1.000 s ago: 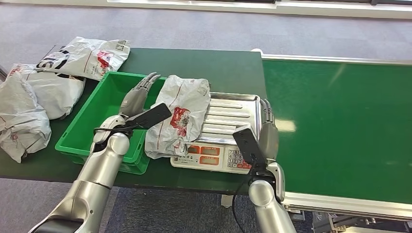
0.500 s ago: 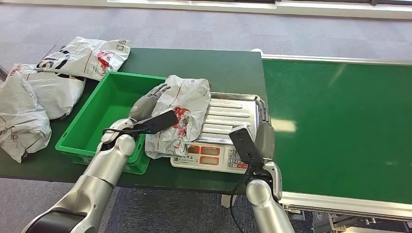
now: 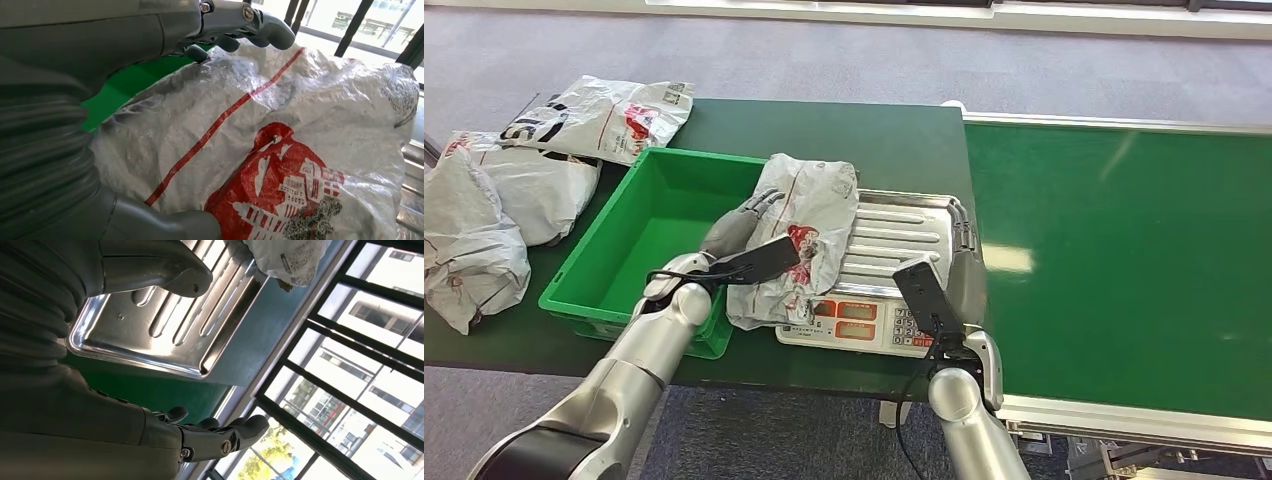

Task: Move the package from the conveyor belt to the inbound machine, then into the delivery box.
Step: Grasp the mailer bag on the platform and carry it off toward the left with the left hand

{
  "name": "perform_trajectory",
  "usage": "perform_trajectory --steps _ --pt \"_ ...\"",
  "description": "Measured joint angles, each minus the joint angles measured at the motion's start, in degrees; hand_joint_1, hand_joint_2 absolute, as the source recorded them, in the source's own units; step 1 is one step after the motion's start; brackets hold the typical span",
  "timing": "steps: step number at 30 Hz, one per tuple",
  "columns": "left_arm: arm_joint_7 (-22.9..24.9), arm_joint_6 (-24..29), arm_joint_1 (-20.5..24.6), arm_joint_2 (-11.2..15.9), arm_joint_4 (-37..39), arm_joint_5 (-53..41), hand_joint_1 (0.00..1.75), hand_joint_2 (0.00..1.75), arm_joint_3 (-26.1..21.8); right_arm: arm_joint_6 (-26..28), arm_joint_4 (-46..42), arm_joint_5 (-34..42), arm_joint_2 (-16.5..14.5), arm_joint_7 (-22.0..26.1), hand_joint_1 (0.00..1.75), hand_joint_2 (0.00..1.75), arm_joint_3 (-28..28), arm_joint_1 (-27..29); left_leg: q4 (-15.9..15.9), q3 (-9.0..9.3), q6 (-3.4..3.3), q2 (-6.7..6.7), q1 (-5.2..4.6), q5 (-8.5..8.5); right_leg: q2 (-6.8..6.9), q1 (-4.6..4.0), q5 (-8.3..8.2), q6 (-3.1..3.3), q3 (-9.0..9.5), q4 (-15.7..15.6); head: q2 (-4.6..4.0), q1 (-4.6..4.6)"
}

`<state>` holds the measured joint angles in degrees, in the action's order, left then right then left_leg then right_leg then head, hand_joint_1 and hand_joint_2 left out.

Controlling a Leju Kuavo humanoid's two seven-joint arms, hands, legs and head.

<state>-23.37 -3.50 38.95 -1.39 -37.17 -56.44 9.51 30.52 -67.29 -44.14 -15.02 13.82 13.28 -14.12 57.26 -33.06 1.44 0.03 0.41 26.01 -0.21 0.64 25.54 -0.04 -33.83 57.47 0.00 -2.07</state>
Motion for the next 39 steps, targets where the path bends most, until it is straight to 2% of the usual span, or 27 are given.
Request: perform_trajectory --steps 7,8,11,12,30,39 --pt "0.0 0.0 0.8 -0.2 2.9 -0.3 0.03 1.75 1.1 0.0 0.1 0.1 0.0 0.0 0.0 1.75 0.0 0.0 0.0 0.05 0.0 0.02 0.0 0.0 0.02 0.0 0.0 0.0 0.08 0.0 0.0 0.0" --pt "0.0 0.0 0.8 -0.2 3.2 -0.3 0.16 1.75 1.2 0.0 0.1 0.1 0.0 0.0 0.0 1.75 0.0 0.0 0.0 0.06 0.0 0.02 0.0 0.0 0.03 0.0 0.0 0.0 0.1 0.0 0.0 -0.01" --pt "0.0 0.0 1.0 -0.2 3.8 -0.3 1.42 1.75 1.5 0.0 0.1 0.1 0.0 0.0 0.0 1.75 0.0 0.0 0.0 0.08 -0.02 0.04 0.0 -0.01 0.04 0.0 0.0 0.0 0.13 0.0 0.0 -0.01" --pt "0.0 0.0 1.0 -0.2 4.0 -0.3 1.73 1.75 1.6 0.0 0.1 0.1 0.0 0.0 0.0 1.75 0.0 0.0 0.0 0.08 -0.03 0.04 0.0 -0.02 0.05 0.0 0.0 0.0 0.13 0.0 0.0 -0.01" --pt "-0.1 0.3 1.0 -0.3 5.7 -0.2 1.75 1.75 2.0 -0.1 0.6 0.3 0.0 0.2 0.0 1.75 0.2 -0.3 0.0 0.07 -0.03 0.06 0.0 -0.06 0.06 -0.01 -0.03 -0.03 0.11 0.0 0.0 -0.01" --pt "0.4 5.1 0.8 -0.3 5.2 0.8 1.75 1.75 1.9 0.1 0.6 0.3 0.0 0.1 0.0 1.75 0.2 -0.5 0.0 0.07 -0.02 0.04 0.01 -0.07 0.05 -0.01 -0.05 -0.02 0.06 0.0 0.0 -0.01"
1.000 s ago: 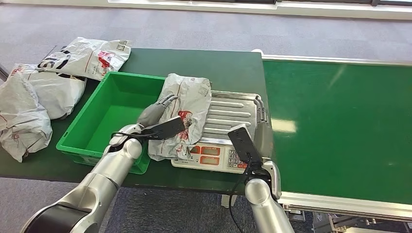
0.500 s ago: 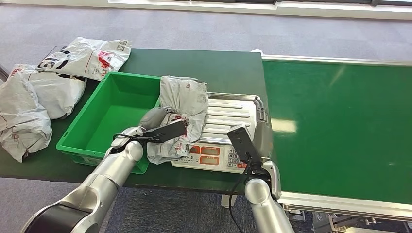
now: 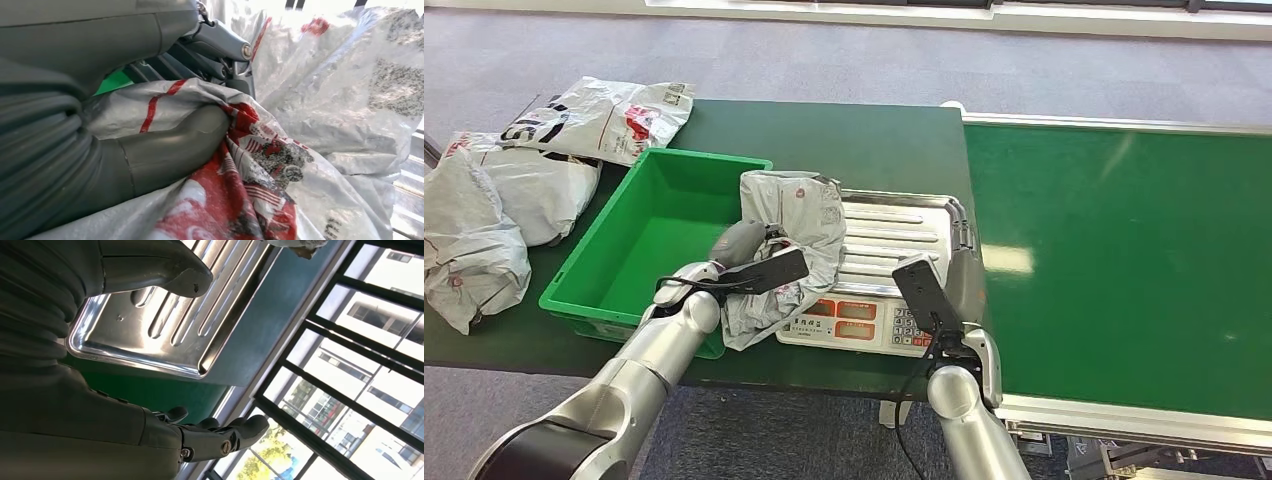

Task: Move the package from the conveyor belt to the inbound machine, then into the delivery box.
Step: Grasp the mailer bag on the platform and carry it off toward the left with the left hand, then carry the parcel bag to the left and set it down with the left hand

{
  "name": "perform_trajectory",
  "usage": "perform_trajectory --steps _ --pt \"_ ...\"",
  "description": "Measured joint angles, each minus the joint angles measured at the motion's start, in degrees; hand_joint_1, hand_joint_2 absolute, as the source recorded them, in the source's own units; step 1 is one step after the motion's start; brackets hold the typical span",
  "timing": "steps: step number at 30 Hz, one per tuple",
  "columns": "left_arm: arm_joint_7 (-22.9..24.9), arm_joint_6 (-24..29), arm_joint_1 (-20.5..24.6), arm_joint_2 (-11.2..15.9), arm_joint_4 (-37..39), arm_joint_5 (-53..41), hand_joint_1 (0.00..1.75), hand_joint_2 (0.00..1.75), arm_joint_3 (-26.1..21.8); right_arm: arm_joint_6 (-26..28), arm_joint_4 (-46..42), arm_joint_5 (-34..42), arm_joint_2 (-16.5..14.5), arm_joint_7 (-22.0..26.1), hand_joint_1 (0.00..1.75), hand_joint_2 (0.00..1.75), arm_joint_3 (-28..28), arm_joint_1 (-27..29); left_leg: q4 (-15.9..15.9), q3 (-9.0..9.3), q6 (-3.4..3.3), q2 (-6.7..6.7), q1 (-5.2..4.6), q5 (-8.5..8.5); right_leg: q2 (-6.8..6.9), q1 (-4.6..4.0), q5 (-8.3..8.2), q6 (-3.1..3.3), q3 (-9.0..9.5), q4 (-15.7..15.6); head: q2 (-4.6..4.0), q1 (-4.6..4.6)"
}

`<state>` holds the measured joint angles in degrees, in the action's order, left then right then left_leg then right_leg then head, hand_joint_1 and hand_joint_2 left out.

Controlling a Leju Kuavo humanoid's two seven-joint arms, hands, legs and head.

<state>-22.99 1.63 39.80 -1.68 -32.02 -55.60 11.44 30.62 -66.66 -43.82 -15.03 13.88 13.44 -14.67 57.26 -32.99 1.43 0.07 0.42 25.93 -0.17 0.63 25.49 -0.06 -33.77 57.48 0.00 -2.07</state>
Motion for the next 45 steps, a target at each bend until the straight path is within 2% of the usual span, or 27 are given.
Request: perform_trajectory --steps 5,14,18,20,23,25,28,31,37,39,41,43,45 --pt "2.0 8.9 -1.7 0.1 -8.0 4.6 1.75 1.75 -2.9 0.7 -0.2 -0.3 0.1 -0.4 0.0 1.75 -0.1 0.7 0.0 -0.07 0.02 -0.04 0.01 -0.01 -0.04 -0.02 -0.02 0.03 -0.1 0.0 0.0 0.01" --pt "4.3 13.3 -5.6 1.2 -24.4 7.3 1.75 1.75 -10.4 1.6 -0.3 0.3 0.1 0.3 0.0 1.75 -0.2 1.6 0.0 -0.14 0.02 -0.04 0.01 -0.01 -0.06 -0.02 -0.01 0.03 -0.14 0.0 0.0 0.0" --pt "4.5 13.9 -7.7 1.9 -29.1 6.7 1.75 1.75 -12.6 1.8 -0.3 0.7 0.1 0.7 0.0 1.75 -0.2 1.7 0.0 -0.14 0.02 -0.03 0.01 -0.01 -0.04 -0.01 -0.01 0.03 -0.13 0.0 0.0 0.0" --pt "6.1 14.8 -8.6 2.3 -30.5 3.8 1.75 1.75 -13.2 1.8 -0.3 0.7 0.1 0.9 0.0 1.75 -0.2 1.7 0.0 -0.15 0.02 -0.03 0.01 -0.01 -0.04 -0.01 -0.01 0.03 -0.13 0.0 0.0 0.0" --pt "12.0 17.1 -9.0 3.4 -30.5 -7.2 1.75 1.75 -13.4 1.8 -0.3 0.7 0.1 0.9 0.0 1.75 -0.2 1.7 0.0 -0.15 0.02 -0.03 0.01 -0.01 -0.05 -0.01 -0.01 0.03 -0.14 0.0 0.0 0.0" --pt "13.9 18.5 -9.1 4.2 -29.5 -11.7 1.75 1.75 -13.6 1.8 -0.3 0.7 0.2 0.9 0.0 1.75 -0.2 1.7 0.0 -0.15 0.02 -0.03 0.01 -0.01 -0.06 -0.02 -0.01 0.03 -0.16 0.0 0.0 -0.01" --pt "14.3 19.1 -9.1 4.9 -28.2 -13.0 1.75 1.75 -13.9 1.7 -0.3 0.7 0.2 0.8 0.0 1.75 -0.2 1.8 0.0 -0.16 0.02 -0.03 0.02 -0.01 -0.05 -0.02 -0.01 0.03 -0.17 0.0 0.0 -0.01" --pt "15.3 17.3 -9.0 5.6 -25.8 -14.8 1.75 1.75 -14.3 1.4 -0.3 0.6 0.2 0.7 0.0 1.75 -0.2 1.8 0.0 -0.16 0.02 -0.03 0.01 -0.01 -0.04 -0.02 -0.01 0.03 -0.16 0.0 0.0 0.0" --pt "14.1 17.3 -9.1 6.6 -18.6 -15.8 1.75 1.75 -16.1 0.7 -0.8 -0.2 0.2 0.5 0.0 1.75 -0.2 2.4 0.0 -0.2 0.02 -0.05 0.01 -0.01 -0.06 -0.01 -0.01 0.03 -0.23 0.0 0.0 0.01" --pt "13.9 17.5 -9.1 6.7 -17.3 -15.9 0.87 1.75 -16.4 0.7 -1.0 -0.3 0.2 0.5 0.0 1.75 -0.2 2.6 0.0 -0.22 0.02 -0.04 0.01 -0.01 -0.05 -0.01 -0.01 0.03 -0.23 0.0 0.0 0.01" --pt "13.8 17.5 -9.1 6.7 -16.3 -15.9 0.0 0.87 -16.7 0.7 -1.2 -0.3 0.2 0.4 0.0 1.75 -0.2 2.8 0.0 -0.23 0.02 -0.04 0.01 -0.01 -0.05 -0.01 -0.01 0.03 -0.25 0.0 0.0 0.0" --pt "13.8 17.6 -9.1 6.7 -15.6 -15.6 0.0 0.0 -17.0 0.7 -1.3 -0.4 0.2 0.4 0.0 1.75 -0.2 2.9 0.0 -0.23 0.02 -0.05 0.01 -0.01 -0.06 -0.01 -0.01 0.03 -0.27 0.0 0.0 -0.01" --pt "13.1 17.8 -9.1 6.7 -15.2 -14.6 0.0 0.0 -17.6 0.9 -1.4 -0.3 0.2 0.4 0.0 1.75 -0.2 2.9 0.0 -0.23 0.02 -0.05 0.01 -0.01 -0.07 -0.01 -0.01 0.03 -0.27 0.0 0.0 -0.01"
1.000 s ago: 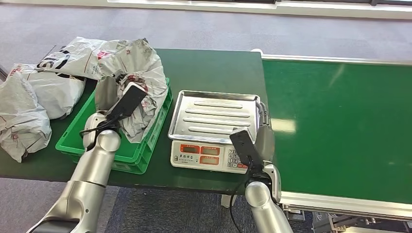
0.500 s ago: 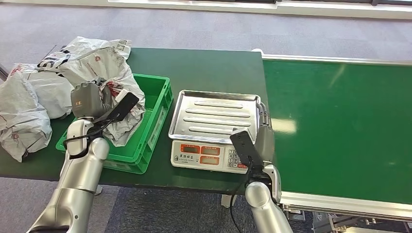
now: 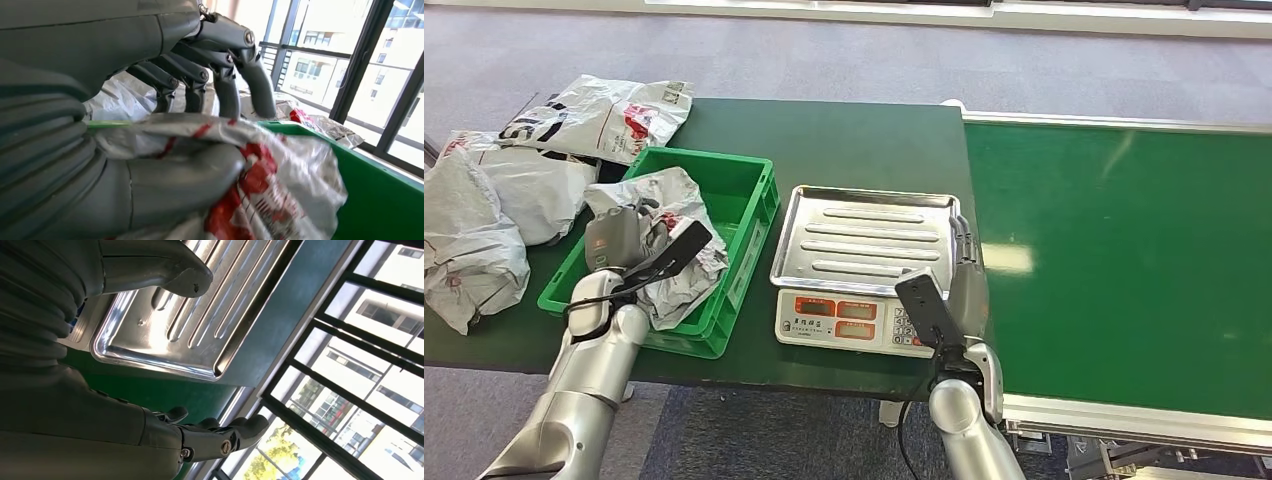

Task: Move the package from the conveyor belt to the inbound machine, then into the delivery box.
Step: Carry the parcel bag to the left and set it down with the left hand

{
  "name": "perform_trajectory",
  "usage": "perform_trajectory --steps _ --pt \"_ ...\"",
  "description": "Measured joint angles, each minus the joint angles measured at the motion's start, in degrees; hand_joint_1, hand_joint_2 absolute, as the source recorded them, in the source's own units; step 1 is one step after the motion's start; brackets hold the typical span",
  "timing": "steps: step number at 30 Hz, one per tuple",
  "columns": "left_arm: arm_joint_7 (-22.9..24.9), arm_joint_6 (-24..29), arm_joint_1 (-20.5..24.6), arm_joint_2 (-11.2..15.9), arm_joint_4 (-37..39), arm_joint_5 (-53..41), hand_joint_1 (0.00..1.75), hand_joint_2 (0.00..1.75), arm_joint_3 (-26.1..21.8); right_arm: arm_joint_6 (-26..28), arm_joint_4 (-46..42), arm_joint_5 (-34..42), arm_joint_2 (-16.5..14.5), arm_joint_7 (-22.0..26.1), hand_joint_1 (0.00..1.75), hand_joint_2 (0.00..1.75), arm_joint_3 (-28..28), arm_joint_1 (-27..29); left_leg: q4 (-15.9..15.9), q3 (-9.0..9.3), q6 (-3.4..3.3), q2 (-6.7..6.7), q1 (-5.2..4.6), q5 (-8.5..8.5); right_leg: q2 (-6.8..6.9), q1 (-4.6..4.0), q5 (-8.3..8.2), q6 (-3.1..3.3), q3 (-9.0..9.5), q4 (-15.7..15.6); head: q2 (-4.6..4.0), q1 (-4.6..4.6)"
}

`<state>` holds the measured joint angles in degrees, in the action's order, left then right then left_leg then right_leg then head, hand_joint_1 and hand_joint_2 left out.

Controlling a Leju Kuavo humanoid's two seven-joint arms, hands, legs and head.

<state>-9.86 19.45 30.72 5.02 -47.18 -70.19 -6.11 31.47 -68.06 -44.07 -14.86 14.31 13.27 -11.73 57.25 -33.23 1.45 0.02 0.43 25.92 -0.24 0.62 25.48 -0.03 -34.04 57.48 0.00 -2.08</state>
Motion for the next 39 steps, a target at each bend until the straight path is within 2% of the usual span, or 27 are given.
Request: perform_trajectory --steps 7,16,19,22,26,28,31,35,39 --pt "-3.8 2.5 -0.1 -0.6 -0.2 5.6 0.0 0.0 -2.3 0.4 0.0 0.7 0.1 0.4 0.0 1.75 0.0 0.0 0.0 0.0 0.0 0.0 0.0 0.0 0.0 -0.01 0.0 0.0 -0.01 0.0 0.0 0.0" --pt "-8.7 4.5 -2.2 -2.1 -6.9 13.5 0.0 0.0 -4.1 0.9 0.0 1.4 0.3 0.7 0.0 1.75 0.0 0.0 0.0 -0.02 0.0 0.0 0.0 0.0 0.0 0.0 0.0 0.0 -0.01 0.0 0.0 0.0" --pt "-12.7 5.3 -3.6 -3.1 -11.2 20.5 0.0 0.0 -4.4 1.1 0.0 1.8 0.4 0.9 0.0 1.75 0.1 0.0 0.0 -0.03 0.0 0.0 0.0 0.0 0.0 0.0 0.0 0.0 -0.01 0.0 0.0 0.01" --pt "-17.9 3.6 -5.6 -4.6 -18.0 33.0 0.0 0.0 -5.1 1.4 0.0 2.7 0.5 1.6 0.0 1.75 0.1 0.0 0.0 -0.04 0.0 0.0 0.0 0.0 0.0 0.0 0.0 0.0 -0.02 0.0 0.0 0.01" --pt "-22.3 -4.6 -9.6 -6.7 -28.9 52.4 0.0 1.75 -6.1 1.2 -0.1 7.4 0.6 5.4 0.0 1.75 0.3 0.1 0.0 -0.06 -0.01 -0.02 0.0 0.02 -0.02 0.0 0.01 -0.01 -0.04 0.0 0.0 0.0" --pt "-23.1 -9.9 -11.9 -7.8 -34.2 59.1 0.0 1.75 -6.3 0.2 -0.8 12.0 0.7 8.9 0.0 1.75 0.5 0.2 0.0 -0.07 -0.01 -0.02 0.0 0.02 -0.01 0.0 0.02 -0.01 -0.05 0.0 0.0 0.0" --pt "-23.4 -15.0 -14.7 -9.3 -39.7 63.7 0.0 1.75 -6.1 -1.8 -3.5 19.1 0.9 14.2 0.0 1.75 1.0 0.8 0.0 -0.07 -0.02 -0.02 -0.01 0.03 0.0 0.01 0.02 -0.01 -0.06 0.0 0.0 0.0" --pt "-24.0 -18.1 -19.8 -11.9 -46.4 66.4 0.0 1.75 -4.3 -3.8 -10.8 24.9 1.3 17.9 0.0 1.75 2.0 2.5 0.0 -0.08 -0.07 -0.05 -0.02 0.08 -0.02 0.02 0.04 -0.03 -0.08 -0.1 0.0 0.01" --pt "-24.6 -20.9 -22.5 -13.3 -50.1 69.1 0.0 1.75 -2.2 -4.1 -15.8 27.6 1.7 21.0 0.0 1.75 3.3 3.7 0.0 -0.09 -0.07 -0.05 -0.03 0.09 -0.01 0.03 0.04 -0.04 -0.08 -0.1 0.0 -0.01"
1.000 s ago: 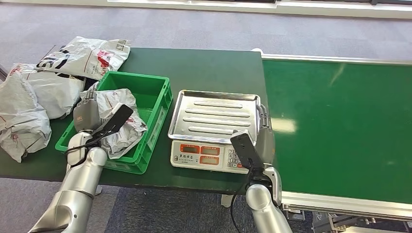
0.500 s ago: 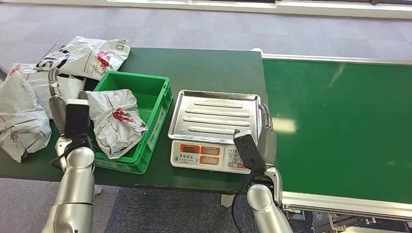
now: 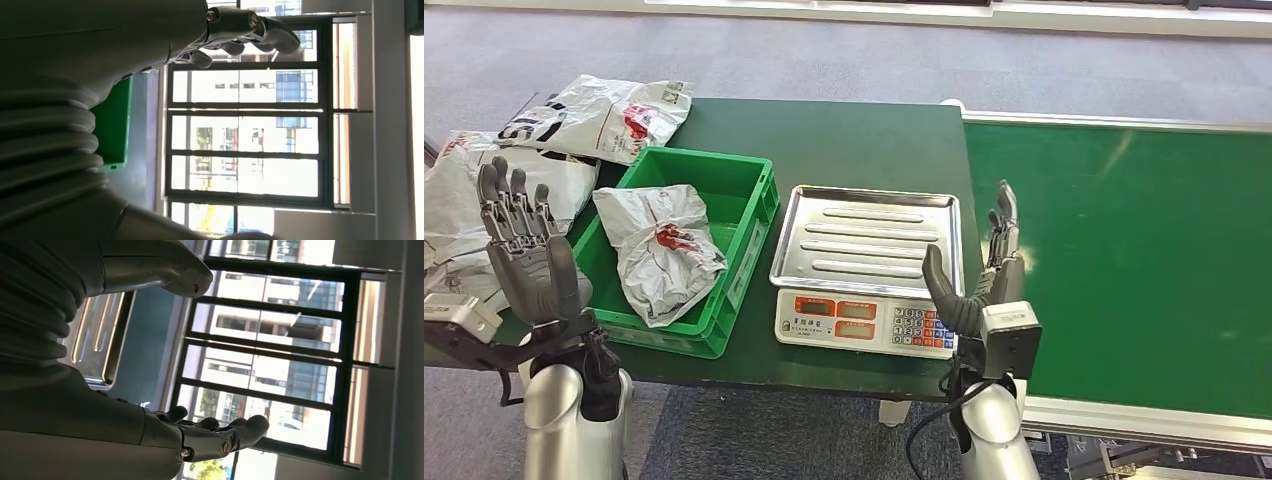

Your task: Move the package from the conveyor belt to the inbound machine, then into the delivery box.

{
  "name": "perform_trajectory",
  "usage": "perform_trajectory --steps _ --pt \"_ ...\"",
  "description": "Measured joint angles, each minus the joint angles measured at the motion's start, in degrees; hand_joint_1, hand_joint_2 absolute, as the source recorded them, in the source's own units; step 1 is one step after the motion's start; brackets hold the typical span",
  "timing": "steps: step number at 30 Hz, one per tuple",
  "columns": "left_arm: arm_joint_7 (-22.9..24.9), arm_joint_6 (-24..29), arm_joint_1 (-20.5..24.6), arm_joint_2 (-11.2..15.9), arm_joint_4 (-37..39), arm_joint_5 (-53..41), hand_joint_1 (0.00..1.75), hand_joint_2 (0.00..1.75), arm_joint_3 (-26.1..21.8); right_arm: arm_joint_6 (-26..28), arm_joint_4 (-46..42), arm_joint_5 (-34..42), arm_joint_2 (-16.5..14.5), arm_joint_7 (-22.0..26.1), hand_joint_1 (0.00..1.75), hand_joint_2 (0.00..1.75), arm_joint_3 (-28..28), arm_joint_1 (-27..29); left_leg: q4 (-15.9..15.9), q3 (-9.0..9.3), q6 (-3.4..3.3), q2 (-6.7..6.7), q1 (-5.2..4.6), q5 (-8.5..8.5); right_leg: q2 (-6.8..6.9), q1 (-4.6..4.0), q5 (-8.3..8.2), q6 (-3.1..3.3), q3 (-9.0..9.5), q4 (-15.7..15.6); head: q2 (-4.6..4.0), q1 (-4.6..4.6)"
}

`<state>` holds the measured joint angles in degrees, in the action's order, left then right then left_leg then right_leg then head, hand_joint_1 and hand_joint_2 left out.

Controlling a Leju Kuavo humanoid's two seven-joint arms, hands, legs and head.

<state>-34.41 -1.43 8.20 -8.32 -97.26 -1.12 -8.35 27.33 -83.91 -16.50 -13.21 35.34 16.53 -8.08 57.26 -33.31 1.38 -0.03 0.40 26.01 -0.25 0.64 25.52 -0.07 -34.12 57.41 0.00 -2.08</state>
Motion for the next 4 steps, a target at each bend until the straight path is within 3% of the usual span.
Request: perform_trajectory --steps 4 --pt "-1.2 -1.0 -2.7 -1.3 -3.0 0.2 0.0 1.75 3.4 0.4 -5.7 1.2 0.4 1.9 0.0 1.75 1.5 1.1 0.0 -0.01 0.0 0.02 0.0 0.0 0.01 0.0 0.0 0.0 0.0 0.0 0.0 0.02"
